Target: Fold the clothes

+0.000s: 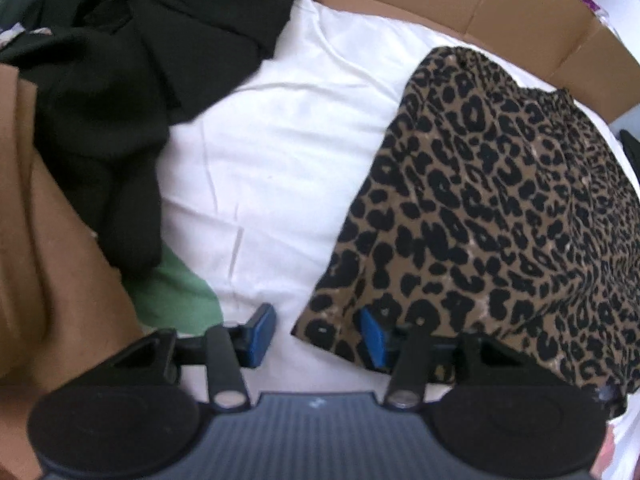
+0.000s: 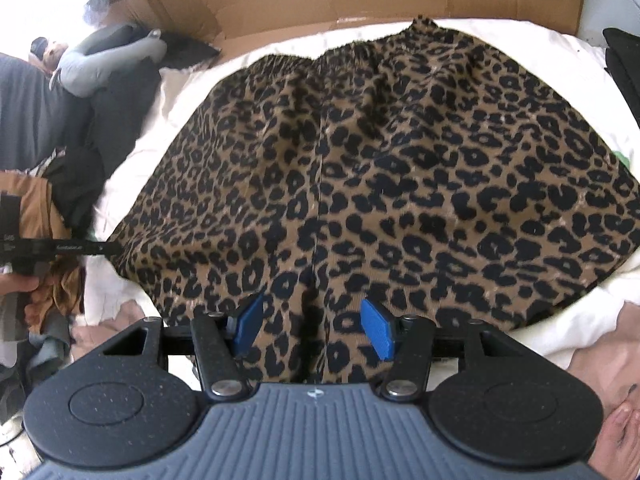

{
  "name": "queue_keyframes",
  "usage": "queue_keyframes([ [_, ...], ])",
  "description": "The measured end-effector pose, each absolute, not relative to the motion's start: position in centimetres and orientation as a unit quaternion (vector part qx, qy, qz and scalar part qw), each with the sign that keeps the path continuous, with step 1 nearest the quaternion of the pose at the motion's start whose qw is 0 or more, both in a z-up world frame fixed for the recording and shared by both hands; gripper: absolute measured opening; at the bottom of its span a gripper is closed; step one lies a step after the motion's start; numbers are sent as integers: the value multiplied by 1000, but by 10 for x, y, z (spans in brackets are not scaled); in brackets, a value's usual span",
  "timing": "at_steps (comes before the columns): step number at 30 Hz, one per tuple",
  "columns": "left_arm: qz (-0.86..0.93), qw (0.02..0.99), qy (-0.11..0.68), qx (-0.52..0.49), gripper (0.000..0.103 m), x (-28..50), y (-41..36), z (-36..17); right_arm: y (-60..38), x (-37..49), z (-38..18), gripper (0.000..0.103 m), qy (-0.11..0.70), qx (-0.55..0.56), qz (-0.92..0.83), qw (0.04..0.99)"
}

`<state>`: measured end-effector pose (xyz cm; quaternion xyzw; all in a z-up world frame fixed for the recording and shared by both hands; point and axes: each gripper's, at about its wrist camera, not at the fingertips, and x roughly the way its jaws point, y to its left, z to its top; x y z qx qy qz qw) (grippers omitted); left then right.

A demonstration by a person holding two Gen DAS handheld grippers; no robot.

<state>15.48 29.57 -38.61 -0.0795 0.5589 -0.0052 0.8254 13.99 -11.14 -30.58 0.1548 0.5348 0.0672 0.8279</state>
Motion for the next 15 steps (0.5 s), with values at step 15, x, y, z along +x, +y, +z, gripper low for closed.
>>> queue_keyframes([
  [15, 31, 831, 550, -74, 14, 146, 300, -361, -111, 110, -338, 54, 597, 116, 44, 792],
])
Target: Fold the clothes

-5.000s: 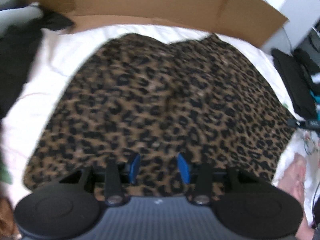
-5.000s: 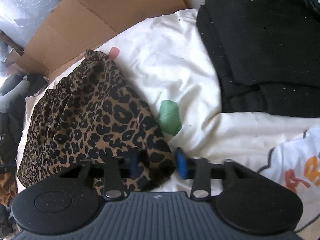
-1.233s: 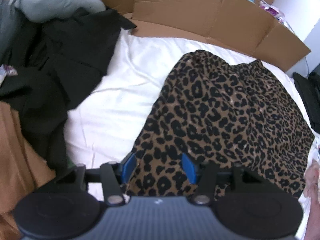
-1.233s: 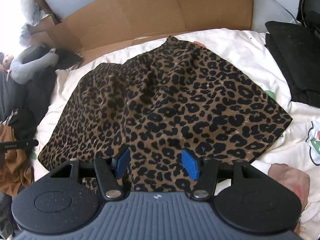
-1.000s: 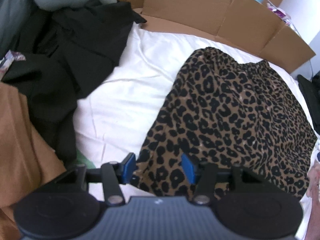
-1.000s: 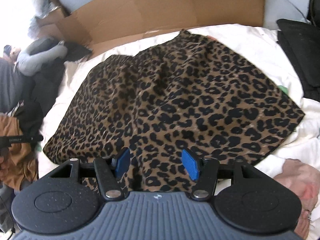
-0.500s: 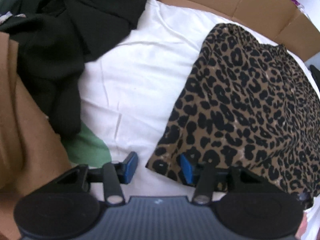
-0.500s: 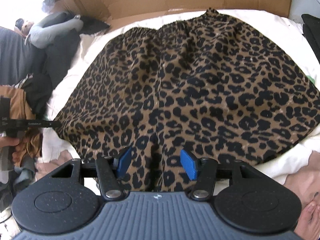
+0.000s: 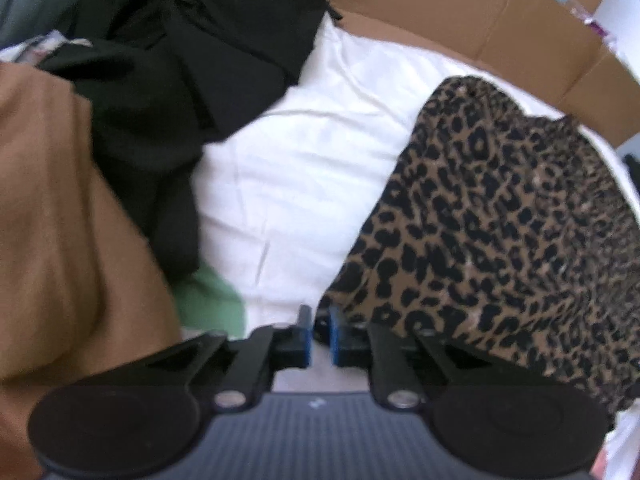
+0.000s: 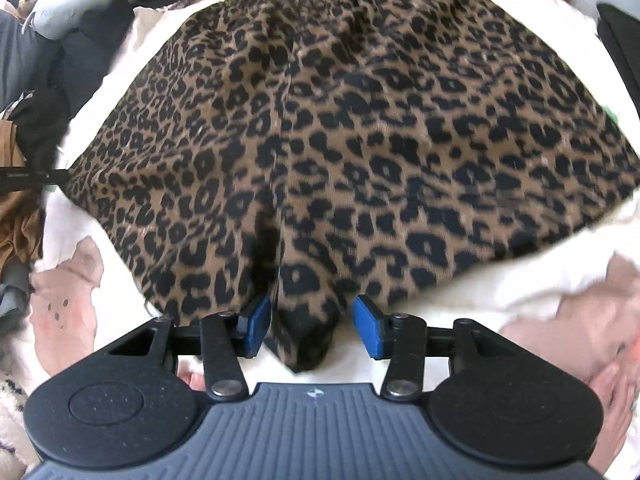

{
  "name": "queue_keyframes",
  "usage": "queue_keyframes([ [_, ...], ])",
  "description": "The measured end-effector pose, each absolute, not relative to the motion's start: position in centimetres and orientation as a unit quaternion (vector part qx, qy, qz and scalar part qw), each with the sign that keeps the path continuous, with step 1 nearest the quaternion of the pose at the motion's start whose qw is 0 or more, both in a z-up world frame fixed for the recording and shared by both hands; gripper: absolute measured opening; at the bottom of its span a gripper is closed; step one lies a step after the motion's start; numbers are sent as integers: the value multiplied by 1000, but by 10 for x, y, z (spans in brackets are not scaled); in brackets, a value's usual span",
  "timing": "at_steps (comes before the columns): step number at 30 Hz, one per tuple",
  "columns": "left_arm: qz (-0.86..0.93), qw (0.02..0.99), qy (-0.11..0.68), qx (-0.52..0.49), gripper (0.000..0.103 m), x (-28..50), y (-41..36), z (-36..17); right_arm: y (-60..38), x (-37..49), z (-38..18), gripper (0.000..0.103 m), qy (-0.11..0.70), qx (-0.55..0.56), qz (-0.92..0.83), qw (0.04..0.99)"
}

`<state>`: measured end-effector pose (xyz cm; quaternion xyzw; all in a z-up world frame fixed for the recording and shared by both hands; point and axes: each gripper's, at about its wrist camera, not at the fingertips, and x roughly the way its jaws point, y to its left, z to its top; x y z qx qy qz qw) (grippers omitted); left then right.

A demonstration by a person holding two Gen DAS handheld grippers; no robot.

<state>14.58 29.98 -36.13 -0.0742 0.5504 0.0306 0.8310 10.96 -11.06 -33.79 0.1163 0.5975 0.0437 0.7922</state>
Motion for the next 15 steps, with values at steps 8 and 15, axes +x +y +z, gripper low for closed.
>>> queue_keyframes([
  [8, 2, 826, 546, -141, 32, 102, 282, -341, -123, 90, -331, 54, 589, 175, 41, 788],
  [15, -84, 785, 575, -216, 52, 81, 212, -358, -115, 105, -349, 54, 600, 197, 42, 774],
])
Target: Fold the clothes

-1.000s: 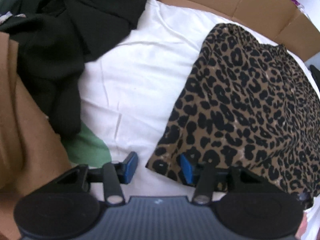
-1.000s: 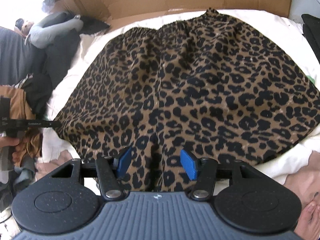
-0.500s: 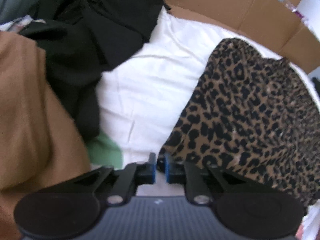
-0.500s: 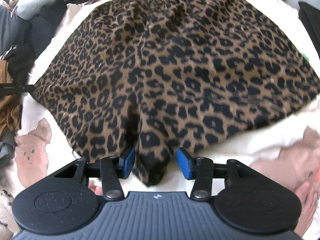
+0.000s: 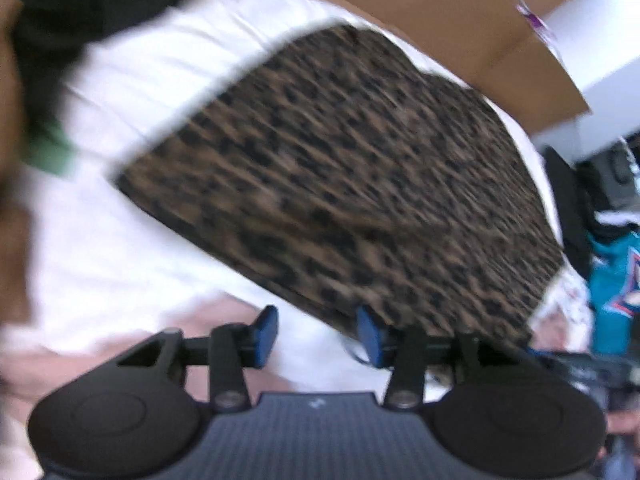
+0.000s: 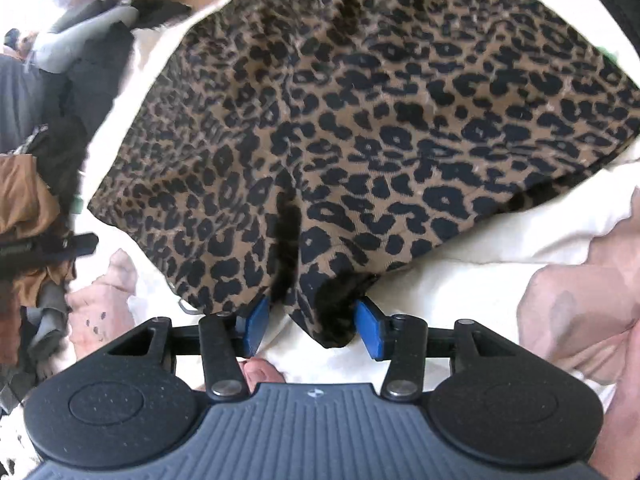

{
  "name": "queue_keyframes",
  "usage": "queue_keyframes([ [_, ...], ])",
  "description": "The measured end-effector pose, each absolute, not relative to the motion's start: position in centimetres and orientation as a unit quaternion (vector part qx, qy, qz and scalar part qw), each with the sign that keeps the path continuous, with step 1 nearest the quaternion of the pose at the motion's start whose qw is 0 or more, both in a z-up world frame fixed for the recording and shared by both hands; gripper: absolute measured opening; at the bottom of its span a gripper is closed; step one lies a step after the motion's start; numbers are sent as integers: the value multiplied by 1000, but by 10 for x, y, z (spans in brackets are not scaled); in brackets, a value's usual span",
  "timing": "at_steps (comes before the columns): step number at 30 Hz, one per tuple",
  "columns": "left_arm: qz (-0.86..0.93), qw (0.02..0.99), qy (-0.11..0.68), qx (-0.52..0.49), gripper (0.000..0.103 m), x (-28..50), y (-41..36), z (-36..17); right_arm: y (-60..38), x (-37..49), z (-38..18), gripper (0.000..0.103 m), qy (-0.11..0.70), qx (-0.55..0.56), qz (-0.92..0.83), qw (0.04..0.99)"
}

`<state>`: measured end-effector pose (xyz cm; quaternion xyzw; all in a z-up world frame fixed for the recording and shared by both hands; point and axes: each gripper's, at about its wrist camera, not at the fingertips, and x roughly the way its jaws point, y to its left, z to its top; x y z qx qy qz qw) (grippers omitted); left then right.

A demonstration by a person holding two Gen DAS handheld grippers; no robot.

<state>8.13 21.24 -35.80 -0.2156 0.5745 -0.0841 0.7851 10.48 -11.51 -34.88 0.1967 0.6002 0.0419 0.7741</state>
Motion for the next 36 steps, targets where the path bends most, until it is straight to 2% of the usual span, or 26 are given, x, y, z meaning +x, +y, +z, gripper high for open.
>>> queue_keyframes([
  [3, -106, 767, 590, -229, 63, 78, 188, -373, -115, 108, -363, 54, 616, 202, 27, 761],
  [8, -119, 743, 596, -279, 68, 78, 171, -394, -119, 105, -368, 55, 612, 207, 19, 763],
  [12, -127, 741, 584, -305, 79, 86, 163, -403, -127, 105, -365, 59, 590, 233, 15, 773],
  [17, -135, 739, 575, -323, 80, 97, 150, -410, -124, 112, -370, 58, 585, 234, 31, 776],
  [18, -133, 737, 572, -335, 79, 97, 150, -411, -124, 113, -370, 51, 584, 236, 36, 776],
  [19, -132, 734, 568, -348, 77, 96, 150, -412, -123, 113, -370, 36, 583, 238, 40, 776],
  [20, -132, 729, 564, -365, 71, 95, 151, -414, -124, 113, -370, 28, 584, 240, 44, 774],
  [22, -134, 716, 567, -385, 49, 94, 150, -419, -124, 110, -369, 10, 585, 238, 45, 774],
  [24, -137, 703, 577, -392, 6, 94, 145, -424, -127, 108, -368, 6, 584, 238, 47, 775],
  [27, -134, 702, 573, -401, 2, 90, 146, -424, -131, 107, -367, 3, 587, 244, 47, 770],
  [36, -135, 711, 591, -357, 2, 75, 147, -420, -134, 97, -365, 2, 596, 249, 47, 762],
])
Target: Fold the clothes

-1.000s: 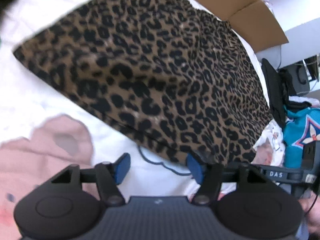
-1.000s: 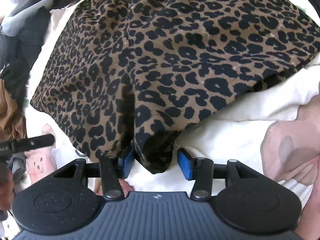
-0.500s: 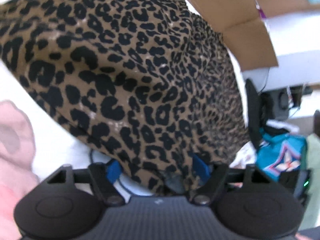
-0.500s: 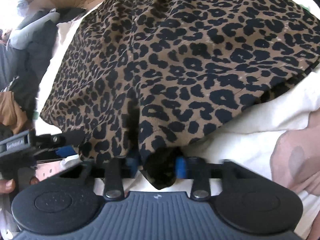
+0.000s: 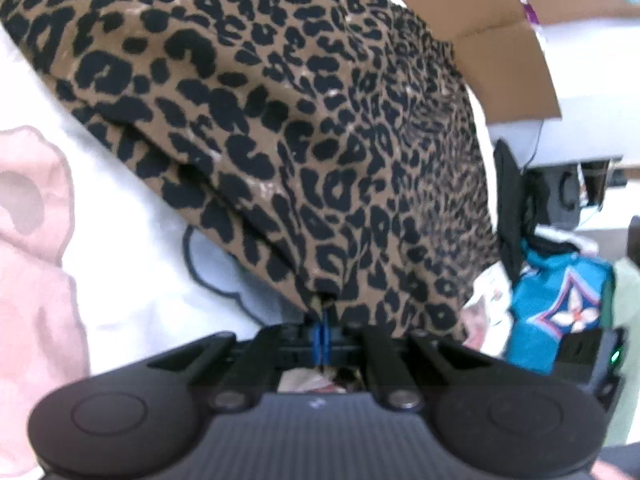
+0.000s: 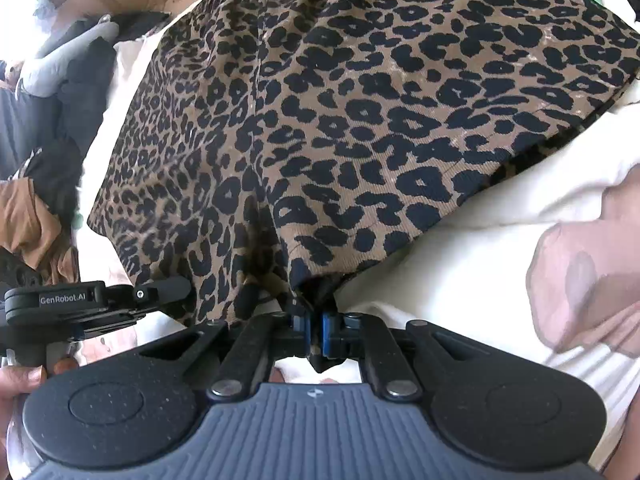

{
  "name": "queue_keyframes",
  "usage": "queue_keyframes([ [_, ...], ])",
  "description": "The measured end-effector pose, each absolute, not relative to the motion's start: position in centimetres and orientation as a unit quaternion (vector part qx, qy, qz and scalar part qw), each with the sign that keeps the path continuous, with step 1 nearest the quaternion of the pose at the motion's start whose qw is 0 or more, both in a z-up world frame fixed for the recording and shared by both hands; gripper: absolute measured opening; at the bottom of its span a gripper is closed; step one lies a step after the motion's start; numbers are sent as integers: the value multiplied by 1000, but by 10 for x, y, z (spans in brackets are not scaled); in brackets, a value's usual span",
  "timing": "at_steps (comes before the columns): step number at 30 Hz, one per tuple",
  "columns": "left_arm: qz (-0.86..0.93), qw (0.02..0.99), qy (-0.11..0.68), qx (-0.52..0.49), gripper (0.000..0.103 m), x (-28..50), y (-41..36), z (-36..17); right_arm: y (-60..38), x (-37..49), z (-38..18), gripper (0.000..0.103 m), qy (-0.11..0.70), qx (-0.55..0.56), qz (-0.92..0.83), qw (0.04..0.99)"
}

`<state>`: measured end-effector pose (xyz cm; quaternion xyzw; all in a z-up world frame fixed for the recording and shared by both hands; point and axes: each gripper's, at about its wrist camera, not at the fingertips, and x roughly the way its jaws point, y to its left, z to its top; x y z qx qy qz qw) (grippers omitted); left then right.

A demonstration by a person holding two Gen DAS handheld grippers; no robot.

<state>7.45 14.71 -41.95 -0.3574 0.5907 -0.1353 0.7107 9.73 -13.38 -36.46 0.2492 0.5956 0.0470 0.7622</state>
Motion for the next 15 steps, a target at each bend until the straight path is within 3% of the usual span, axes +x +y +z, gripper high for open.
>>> queue_keyframes([
  [5, -129, 723, 604, -310, 3, 74, 146, -414, -139, 97, -362, 4, 597, 252, 44, 760],
  [7, -127, 731, 606, -287, 9, 71, 152, -404, -140, 95, -354, 10, 597, 248, 45, 761],
  [11, -96, 754, 595, -261, 35, 65, 176, -388, -143, 87, -336, 13, 594, 233, 44, 769],
  [15, -49, 781, 580, -229, 38, 70, 208, -375, -145, 86, -324, 18, 578, 220, 46, 785],
])
